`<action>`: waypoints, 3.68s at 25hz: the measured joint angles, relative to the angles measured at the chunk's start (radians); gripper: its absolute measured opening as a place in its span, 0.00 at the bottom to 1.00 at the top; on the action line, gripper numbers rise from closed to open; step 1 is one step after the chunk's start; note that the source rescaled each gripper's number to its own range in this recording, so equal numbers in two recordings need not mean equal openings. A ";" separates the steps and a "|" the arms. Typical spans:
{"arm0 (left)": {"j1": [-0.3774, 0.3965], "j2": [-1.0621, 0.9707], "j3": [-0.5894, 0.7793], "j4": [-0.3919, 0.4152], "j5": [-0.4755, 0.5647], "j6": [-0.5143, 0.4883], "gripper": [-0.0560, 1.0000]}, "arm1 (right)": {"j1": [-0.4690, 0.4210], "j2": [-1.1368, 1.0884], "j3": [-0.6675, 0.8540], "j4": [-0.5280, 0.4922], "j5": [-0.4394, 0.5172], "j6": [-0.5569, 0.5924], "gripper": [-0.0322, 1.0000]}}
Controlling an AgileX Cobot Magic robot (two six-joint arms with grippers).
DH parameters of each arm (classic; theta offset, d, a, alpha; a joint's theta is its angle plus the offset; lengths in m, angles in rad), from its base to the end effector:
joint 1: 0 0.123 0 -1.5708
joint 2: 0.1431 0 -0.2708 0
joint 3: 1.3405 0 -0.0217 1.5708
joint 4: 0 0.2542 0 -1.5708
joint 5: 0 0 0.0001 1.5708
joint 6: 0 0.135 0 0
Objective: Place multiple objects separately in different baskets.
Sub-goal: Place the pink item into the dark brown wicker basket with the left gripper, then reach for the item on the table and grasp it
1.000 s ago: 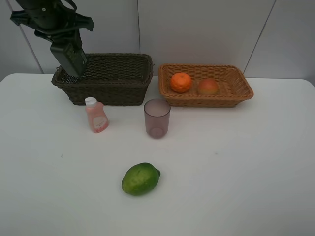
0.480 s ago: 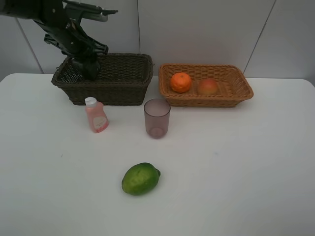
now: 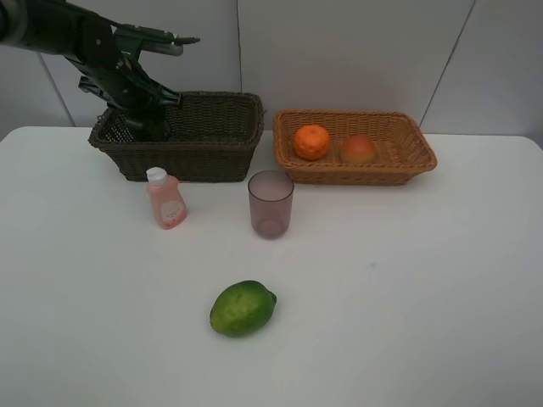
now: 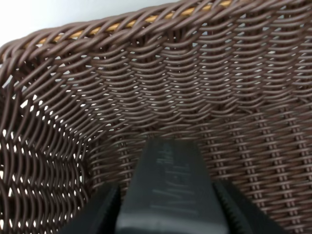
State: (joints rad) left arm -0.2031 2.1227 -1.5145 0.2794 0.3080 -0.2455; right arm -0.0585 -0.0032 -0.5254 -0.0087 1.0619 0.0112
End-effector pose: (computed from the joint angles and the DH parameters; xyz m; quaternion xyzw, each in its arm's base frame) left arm 0.4887 -0.0891 0.1251 0.0888 0.9250 0.0054 0.3694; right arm 0.0484 -0.0039 0.2670 0.0297 0.8455 -0.0170 0.5329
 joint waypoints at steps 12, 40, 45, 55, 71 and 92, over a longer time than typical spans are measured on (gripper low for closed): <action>0.000 -0.009 -0.013 -0.021 -0.007 -0.001 1.00 | 0.000 0.000 0.000 0.000 0.000 0.000 0.97; -0.184 -0.265 -0.010 -0.065 0.564 0.016 1.00 | 0.000 0.000 0.000 0.000 0.000 0.000 0.97; -0.208 -0.266 0.078 -0.101 0.585 0.017 1.00 | 0.000 0.000 0.000 0.000 0.000 0.000 0.97; -0.208 -0.244 0.226 -0.098 0.413 0.036 1.00 | 0.000 0.000 0.000 0.000 0.000 0.000 0.97; -0.208 -0.099 0.233 -0.081 0.287 0.047 1.00 | 0.000 0.000 0.000 0.000 0.000 0.000 0.97; -0.208 -0.066 0.235 -0.092 0.265 0.047 0.44 | 0.000 0.000 0.000 0.000 0.000 0.000 0.97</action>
State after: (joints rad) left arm -0.4108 2.0562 -1.2790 0.1875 0.5729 -0.1990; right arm -0.0585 -0.0032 -0.5254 -0.0087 1.0619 0.0112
